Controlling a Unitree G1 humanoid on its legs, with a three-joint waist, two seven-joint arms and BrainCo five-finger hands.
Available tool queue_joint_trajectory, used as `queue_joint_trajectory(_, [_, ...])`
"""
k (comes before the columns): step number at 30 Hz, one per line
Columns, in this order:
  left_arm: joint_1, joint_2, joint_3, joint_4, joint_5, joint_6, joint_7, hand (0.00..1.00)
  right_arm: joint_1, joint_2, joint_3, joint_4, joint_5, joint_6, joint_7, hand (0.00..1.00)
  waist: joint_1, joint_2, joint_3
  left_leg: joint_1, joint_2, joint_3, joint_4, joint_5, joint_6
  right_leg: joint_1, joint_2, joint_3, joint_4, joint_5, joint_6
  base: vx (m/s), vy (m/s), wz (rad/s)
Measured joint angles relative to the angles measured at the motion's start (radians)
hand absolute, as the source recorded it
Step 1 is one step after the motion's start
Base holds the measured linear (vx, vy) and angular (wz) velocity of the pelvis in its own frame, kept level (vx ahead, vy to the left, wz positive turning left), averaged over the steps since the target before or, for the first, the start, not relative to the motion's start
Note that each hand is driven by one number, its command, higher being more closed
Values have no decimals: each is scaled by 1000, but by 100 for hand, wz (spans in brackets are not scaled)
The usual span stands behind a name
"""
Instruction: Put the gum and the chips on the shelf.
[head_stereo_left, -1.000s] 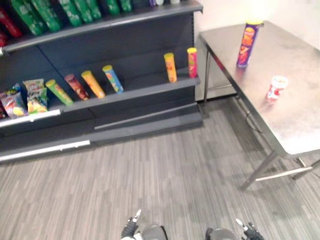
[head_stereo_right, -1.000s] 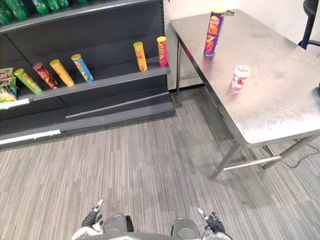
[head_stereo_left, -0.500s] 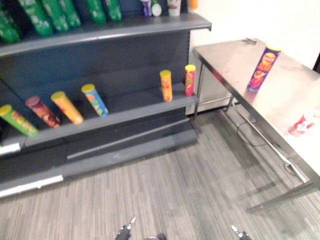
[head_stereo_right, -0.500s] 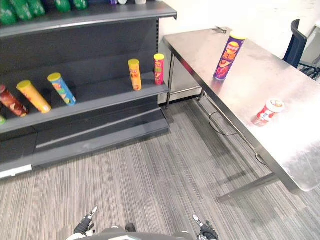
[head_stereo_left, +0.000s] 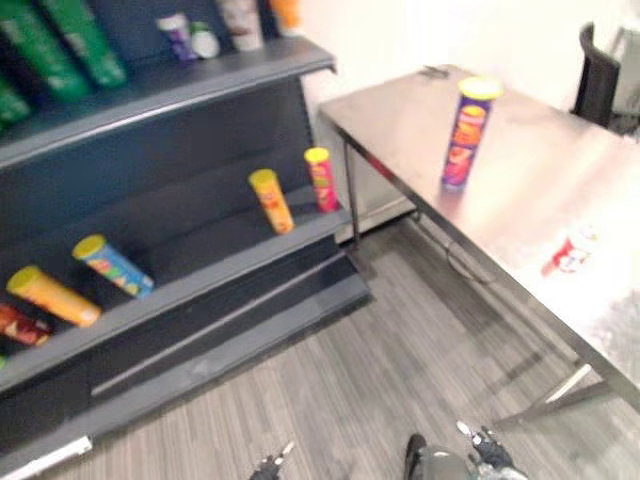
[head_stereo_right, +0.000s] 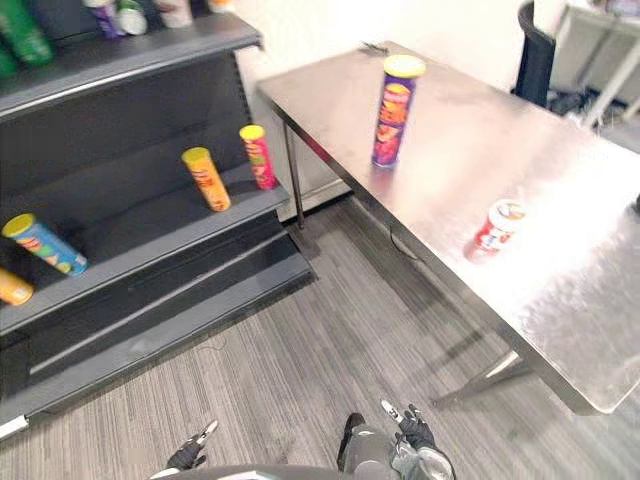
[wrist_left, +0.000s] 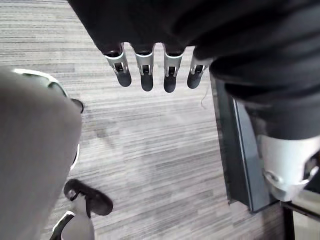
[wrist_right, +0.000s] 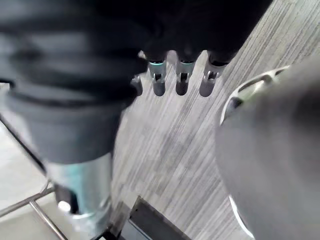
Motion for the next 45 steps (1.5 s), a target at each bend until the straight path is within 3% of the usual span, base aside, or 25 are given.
queue_joint_trajectory(2, [-5, -3, 0, -1, 0, 0, -6, 0, 2, 0, 2, -1, -1, 2, 0, 0, -7, -12, 12, 17, 14, -2, 0, -4, -6, 6, 14, -4, 8, -50, -3, 47, -135, -12])
queue_joint_trajectory(4, [-8, 4, 12, -7, 0, 1, -17, 0, 6, 6, -2, -4, 0, 4, 2, 0, -12, -21, 12, 29, 21, 8, -2, -5, -7, 13, -37, -107, 65, -119, -14, 35, -66, -6])
queue_joint_trajectory(7, [-14, 2, 23, -9, 0, 8, -22, 0, 6, 7, -3, -5, 8, 3, 3, 0, -17, -26, 18, 30, 39, 55, 9, -21, 5, 6, -25, -131, 76, -140, -20, 7, -63, -11])
queue_joint_trajectory(8, [-18, 5, 36, -14, -1, 15, -22, 0, 6, 10, -2, -3, 26, 4, 2, 0, -11, -35, 21, 3, 52, 76, 94, -19, -9, 3, -26, -126, 74, -144, -22, 31, -71, -40])
queue_joint_trajectory(9, [-26, 14, 53, -20, -11, 16, -17, 0, 8, 12, -1, 0, 41, 5, 3, 0, -14, -44, 25, -83, 100, 75, 334, 1, -35, 24, -32, -110, 49, -143, -21, 57, -94, -53])
queue_joint_trajectory(10, [-24, 13, 53, -25, -15, 16, -15, 0, 11, 7, 1, -1, 44, 4, 3, 0, -14, -38, 28, -109, 124, 67, 429, 15, -39, 38, -27, -98, 44, -142, -20, 122, -90, -77])
queue_joint_trajectory(11, [-17, 4, 58, -36, -18, 16, -9, 0, 15, -3, 2, -2, 47, 5, 2, 0, -13, -27, 32, -133, 159, 45, 564, 53, -44, 61, -9, -64, 44, -142, -19, 165, -55, -119])
queue_joint_trajectory(13, [6, -13, 64, -48, -44, 11, 2, 0, 26, -17, 21, -4, 70, 4, 2, 0, -7, 2, 33, -159, 198, 3, 746, 191, -19, 103, 42, 44, 41, -152, -37, 206, 3, -164])
queue_joint_trajectory(14, [17, -31, 75, -49, -51, 9, 4, 0, 29, -32, 16, -5, 71, 4, 3, 0, -4, 15, 27, -197, 197, -45, 852, 184, -28, 111, 71, 127, 35, -154, -40, 254, 82, -189])
queue_joint_trajectory(15, [14, -38, 100, -58, -51, 2, 5, 0, 30, -32, -1, 1, 71, 7, 2, 0, -3, 17, 28, -252, 188, -64, 928, 89, -21, 114, 94, 197, 30, -154, -40, 243, 102, -180])
queue_joint_trajectory(16, [14, -34, 106, -62, -51, -3, 4, 0, 36, -32, -10, 6, 71, 10, 0, 0, -1, 17, 28, -276, 183, -67, 946, 51, -17, 125, 105, 225, 22, -154, -40, 289, 105, -154])
queue_joint_trajectory(18, [19, -33, 123, -89, -58, -12, -1, 0, 83, -38, -78, 28, 72, 18, -2, 0, 14, -2, 38, -338, 146, -78, 881, -24, 2, 186, 111, 317, 2, -156, -42, 232, 87, -127])
queue_joint_trajectory(19, [22, -33, 127, -94, -59, -15, -2, 0, 92, -42, -92, 38, 72, 19, -5, 0, 15, -6, 37, -351, 140, -89, 841, -28, 10, 199, 112, 340, -2, -159, -43, 221, 132, -120])
queue_joint_trajectory(22, [25, -33, 134, -99, -59, -22, -2, 0, 105, -50, -158, 43, 72, 23, -9, 0, 14, -9, 36, -386, 115, -231, 512, -24, 8, 225, 120, 469, -4, -179, -10, 298, 245, -132])
queue_joint_trajectory(23, [25, -32, 135, -97, -56, -22, -2, 0, 107, -51, -184, 44, 71, 24, -10, 0, 13, -11, 35, -375, 94, -313, 356, -7, 0, 228, 120, 516, -2, -188, 7, 237, 244, -100])
queue_joint_trajectory(25, [25, -32, 135, -94, -56, -21, -3, 0, 112, -54, -232, 47, 71, 24, -9, 0, 11, -11, 33, -365, 74, -411, 212, 29, -8, 230, 112, 577, 5, -208, 44, 327, 368, -95])
queue_joint_trajectory(27, [26, -33, 124, -84, -53, -22, -4, 0, 127, -61, -259, 48, 70, 24, -8, 0, 12, 0, 26, -333, 59, -408, 120, 102, -33, 231, 106, 626, 13, -223, 75, 342, 444, -89])
queue_joint_trajectory(28, [24, -20, 116, -76, -52, -21, -5, 0, 118, -51, -282, 62, 70, 25, -10, 0, 12, -15, 14, -306, 38, -377, 96, 145, -70, 232, 80, 658, 17, -234, 99, 322, 460, -84])
queue_joint_trajectory(30, [31, 25, 68, -72, -11, -21, -3, 0, 117, -9, -294, 89, 61, 28, -1, 0, 12, -56, -22, -278, 0, -290, 64, 123, -31, 231, 19, 657, -72, -159, 170, 312, 471, -93])
queue_joint_trajectory(32, [28, 48, 38, -56, 0, -20, -3, 0, 100, 18, -313, 97, 60, 35, -2, 0, 13, -80, -42, -278, -19, -224, 63, 108, -10, 231, -15, 661, -154, -80, 194, 197, 340, -99])
queue_joint_trajectory(33, [21, 51, 17, -52, 1, -20, -1, 0, 83, 19, -313, 109, 59, 36, -4, 0, 11, -78, -41, -274, -25, -188, 63, 100, 3, 229, -26, 659, -196, -20, 203, 140, 289, -88])
queue_joint_trajectory(35, [17, 55, -2, -46, 13, -20, 0, 0, 77, 19, -316, 117, 57, 36, -14, 0, 13, -73, -39, -260, -41, -160, 61, 100, 4, 231, -47, 629, -232, 37, 201, 67, 219, -65])
queue_joint_trajectory(39, [13, 53, -31, -46, 41, -21, 9, 0, 80, 21, -363, 119, 19, 36, -42, 0, 13, -56, -44, -228, -81, -161, 28, 100, 5, 237, -84, 556, -248, 55, 205, 22, 93, -22])
queue_joint_trajectory(45, [18, 44, -41, -36, 60, -20, 16, 0, 79, 16, -395, 122, 18, 36, -44, 0, 16, -21, -56, -192, -78, -170, -64, 118, 28, 252, -68, 483, -301, 54, 203, -44, -65, -5])
